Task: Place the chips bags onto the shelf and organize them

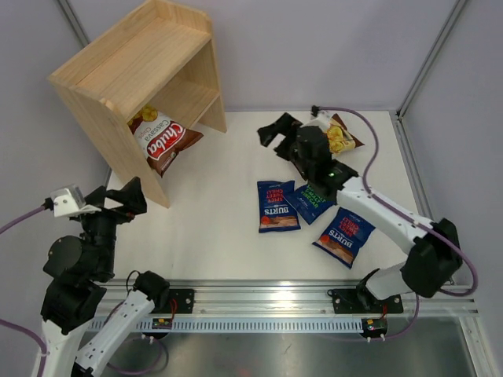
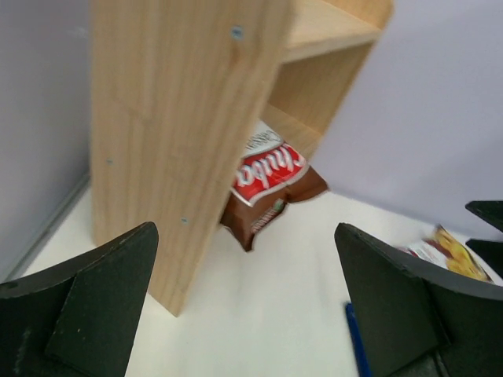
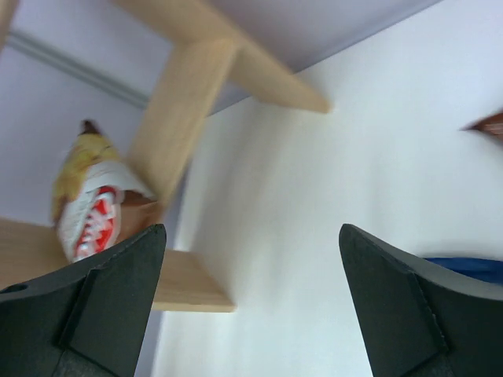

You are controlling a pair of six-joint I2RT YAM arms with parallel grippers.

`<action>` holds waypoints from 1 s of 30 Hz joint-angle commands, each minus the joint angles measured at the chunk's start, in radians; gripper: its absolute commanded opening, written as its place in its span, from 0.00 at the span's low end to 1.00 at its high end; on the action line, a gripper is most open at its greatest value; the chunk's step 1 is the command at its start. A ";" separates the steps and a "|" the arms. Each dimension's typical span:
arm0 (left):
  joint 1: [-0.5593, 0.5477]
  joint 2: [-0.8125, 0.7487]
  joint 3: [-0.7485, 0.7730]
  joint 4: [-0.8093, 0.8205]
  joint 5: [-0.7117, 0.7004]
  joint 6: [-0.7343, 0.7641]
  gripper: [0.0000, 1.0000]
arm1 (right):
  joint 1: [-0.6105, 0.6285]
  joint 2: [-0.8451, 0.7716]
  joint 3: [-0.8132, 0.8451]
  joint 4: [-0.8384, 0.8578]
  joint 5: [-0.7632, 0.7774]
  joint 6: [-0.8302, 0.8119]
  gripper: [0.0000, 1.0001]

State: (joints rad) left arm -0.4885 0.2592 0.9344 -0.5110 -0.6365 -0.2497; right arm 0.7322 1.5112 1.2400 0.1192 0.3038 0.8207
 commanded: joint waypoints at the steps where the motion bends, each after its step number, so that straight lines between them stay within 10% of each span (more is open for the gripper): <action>1: 0.005 0.089 0.075 0.020 0.250 0.009 0.99 | -0.097 -0.182 -0.116 -0.355 0.008 -0.096 0.99; 11: -0.051 0.512 0.219 0.085 0.629 -0.122 0.99 | -0.120 -0.701 -0.260 -0.706 0.075 -0.279 1.00; 16: -0.208 0.823 0.349 0.108 0.630 -0.045 0.99 | -0.119 -0.897 -0.255 -0.805 0.058 -0.331 0.99; 30: -0.213 1.565 0.972 0.138 0.736 0.055 0.99 | -0.119 -1.122 -0.254 -0.923 0.021 -0.342 1.00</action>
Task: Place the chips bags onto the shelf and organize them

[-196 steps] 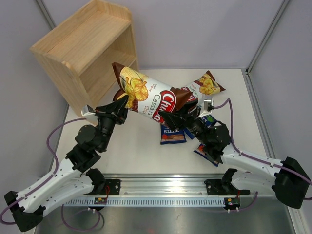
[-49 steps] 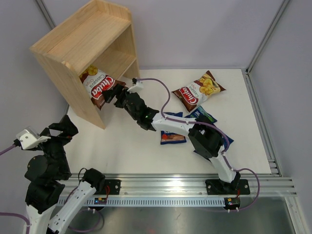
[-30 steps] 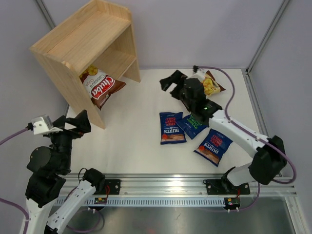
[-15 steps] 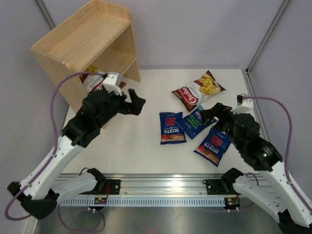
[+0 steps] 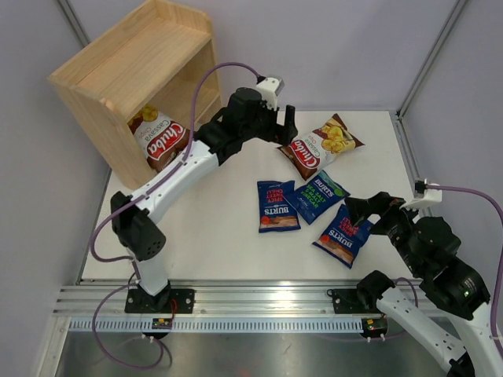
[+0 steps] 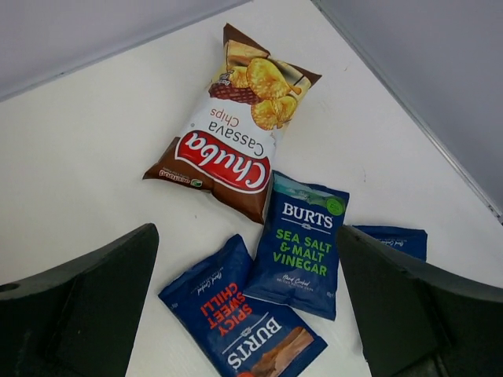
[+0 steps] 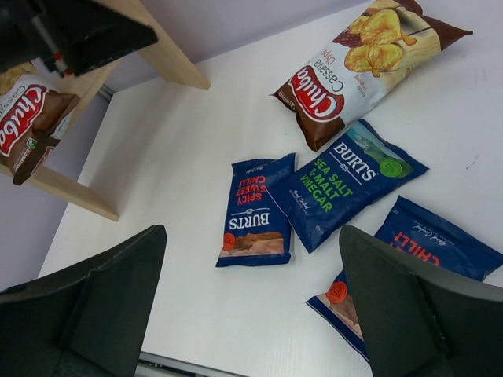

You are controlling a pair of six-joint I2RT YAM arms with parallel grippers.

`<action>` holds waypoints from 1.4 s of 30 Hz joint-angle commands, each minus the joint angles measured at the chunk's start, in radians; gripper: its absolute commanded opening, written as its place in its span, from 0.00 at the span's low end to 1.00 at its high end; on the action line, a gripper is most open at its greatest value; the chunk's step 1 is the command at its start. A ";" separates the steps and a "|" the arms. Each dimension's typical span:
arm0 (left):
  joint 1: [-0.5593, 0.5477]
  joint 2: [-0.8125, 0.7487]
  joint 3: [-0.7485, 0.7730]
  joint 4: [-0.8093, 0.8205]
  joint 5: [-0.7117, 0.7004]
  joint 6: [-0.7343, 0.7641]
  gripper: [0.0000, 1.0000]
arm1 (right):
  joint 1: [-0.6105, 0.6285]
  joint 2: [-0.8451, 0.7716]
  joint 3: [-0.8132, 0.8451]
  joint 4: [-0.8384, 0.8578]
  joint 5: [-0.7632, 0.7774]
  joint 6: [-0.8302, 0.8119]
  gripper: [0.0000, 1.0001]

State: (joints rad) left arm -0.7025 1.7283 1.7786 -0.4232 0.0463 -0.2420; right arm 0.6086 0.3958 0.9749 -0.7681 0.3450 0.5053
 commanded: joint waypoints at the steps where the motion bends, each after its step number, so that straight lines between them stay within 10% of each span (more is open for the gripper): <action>1: 0.001 0.134 0.204 0.046 0.052 0.053 0.99 | 0.005 -0.008 0.016 -0.039 -0.023 -0.028 0.99; 17: 0.120 0.793 0.679 0.284 0.210 -0.086 0.99 | 0.003 -0.074 -0.059 -0.005 -0.132 -0.004 0.99; 42: 0.179 1.014 0.697 0.218 0.408 -0.315 0.99 | 0.005 -0.172 -0.084 0.027 -0.241 0.021 1.00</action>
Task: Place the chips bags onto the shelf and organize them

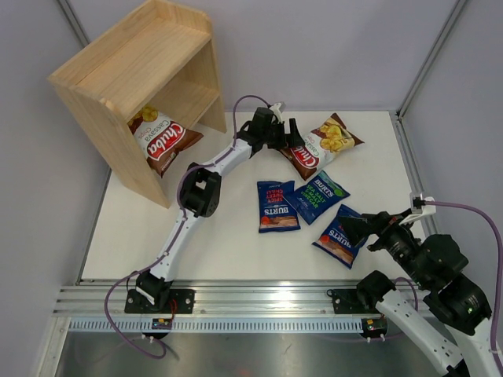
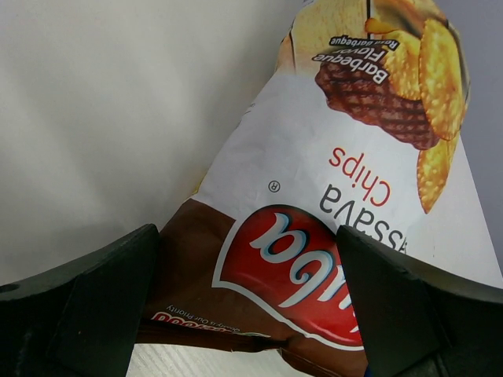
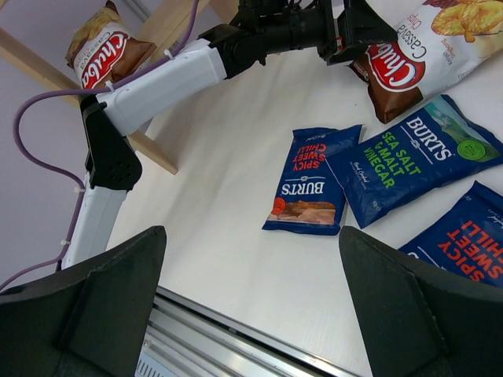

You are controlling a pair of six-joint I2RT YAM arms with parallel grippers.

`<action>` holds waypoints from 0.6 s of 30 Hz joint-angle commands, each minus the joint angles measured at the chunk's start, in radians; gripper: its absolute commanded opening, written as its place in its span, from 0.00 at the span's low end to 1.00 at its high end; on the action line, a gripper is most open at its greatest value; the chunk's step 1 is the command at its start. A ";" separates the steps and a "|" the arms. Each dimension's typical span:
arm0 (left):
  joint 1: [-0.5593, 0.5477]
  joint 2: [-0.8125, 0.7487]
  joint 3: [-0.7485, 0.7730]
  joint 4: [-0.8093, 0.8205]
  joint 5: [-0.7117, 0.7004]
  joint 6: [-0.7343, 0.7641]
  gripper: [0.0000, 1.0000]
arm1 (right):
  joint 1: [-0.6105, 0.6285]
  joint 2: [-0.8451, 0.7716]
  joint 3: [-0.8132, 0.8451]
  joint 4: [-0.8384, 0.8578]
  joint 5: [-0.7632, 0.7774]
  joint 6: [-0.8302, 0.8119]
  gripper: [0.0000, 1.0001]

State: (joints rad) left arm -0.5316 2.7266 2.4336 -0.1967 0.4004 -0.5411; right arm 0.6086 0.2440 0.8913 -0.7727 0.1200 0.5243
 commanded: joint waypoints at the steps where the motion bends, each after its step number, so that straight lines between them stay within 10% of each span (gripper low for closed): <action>1: 0.008 0.015 0.033 -0.007 0.058 -0.014 0.99 | 0.005 -0.023 -0.002 0.030 -0.011 0.002 0.99; 18: -0.022 -0.198 -0.379 0.183 0.166 -0.057 0.77 | 0.005 -0.022 -0.008 0.046 -0.031 0.025 0.99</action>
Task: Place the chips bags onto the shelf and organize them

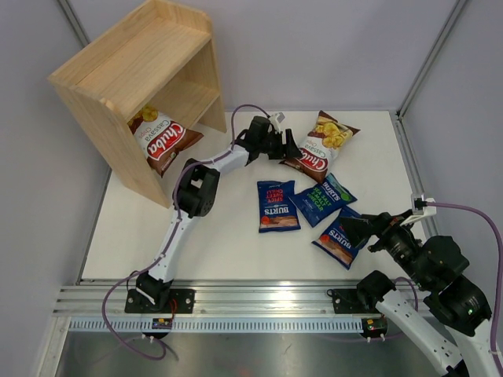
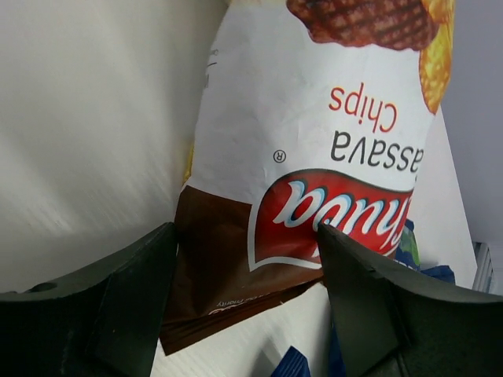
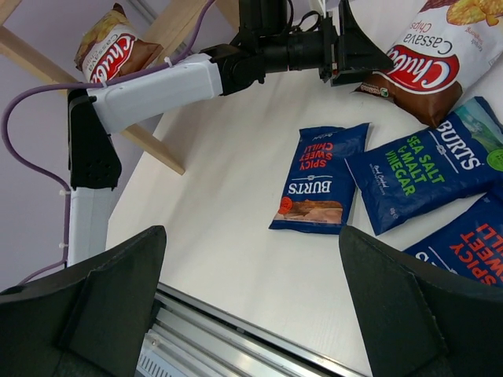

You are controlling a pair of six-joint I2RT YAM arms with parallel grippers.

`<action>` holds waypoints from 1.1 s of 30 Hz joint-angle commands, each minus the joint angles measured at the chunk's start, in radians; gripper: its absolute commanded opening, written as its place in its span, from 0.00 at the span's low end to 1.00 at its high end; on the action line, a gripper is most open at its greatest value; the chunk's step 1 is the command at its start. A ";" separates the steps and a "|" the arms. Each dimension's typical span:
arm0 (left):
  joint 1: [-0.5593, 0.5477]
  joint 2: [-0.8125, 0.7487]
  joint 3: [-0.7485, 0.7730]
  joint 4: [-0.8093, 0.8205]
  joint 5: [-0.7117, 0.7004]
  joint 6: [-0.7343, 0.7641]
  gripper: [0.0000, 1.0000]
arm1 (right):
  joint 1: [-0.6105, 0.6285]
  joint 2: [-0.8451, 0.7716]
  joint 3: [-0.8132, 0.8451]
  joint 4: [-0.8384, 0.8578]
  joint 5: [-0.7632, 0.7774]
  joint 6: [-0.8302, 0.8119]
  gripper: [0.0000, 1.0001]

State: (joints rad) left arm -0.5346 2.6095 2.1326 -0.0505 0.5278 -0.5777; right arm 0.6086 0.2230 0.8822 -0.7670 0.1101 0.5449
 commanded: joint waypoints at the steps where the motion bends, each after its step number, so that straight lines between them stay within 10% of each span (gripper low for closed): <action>1: -0.022 -0.104 -0.100 0.079 0.035 -0.024 0.74 | 0.003 -0.001 0.001 0.038 -0.021 0.006 1.00; 15: -0.047 -0.261 -0.335 0.300 -0.086 -0.109 0.00 | 0.005 -0.004 -0.005 0.035 -0.001 0.001 0.99; 22: -0.048 -0.440 -0.582 0.632 -0.149 -0.281 0.00 | 0.005 0.067 -0.023 0.035 0.075 0.009 0.99; 33: -0.061 -0.643 -0.730 0.690 -0.310 -0.452 0.00 | 0.005 0.469 0.037 0.187 0.190 0.038 0.99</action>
State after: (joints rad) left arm -0.5865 2.0933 1.4281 0.4969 0.3115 -0.9695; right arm 0.6086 0.6395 0.8646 -0.6834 0.2348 0.5667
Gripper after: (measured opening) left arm 0.005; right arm 0.993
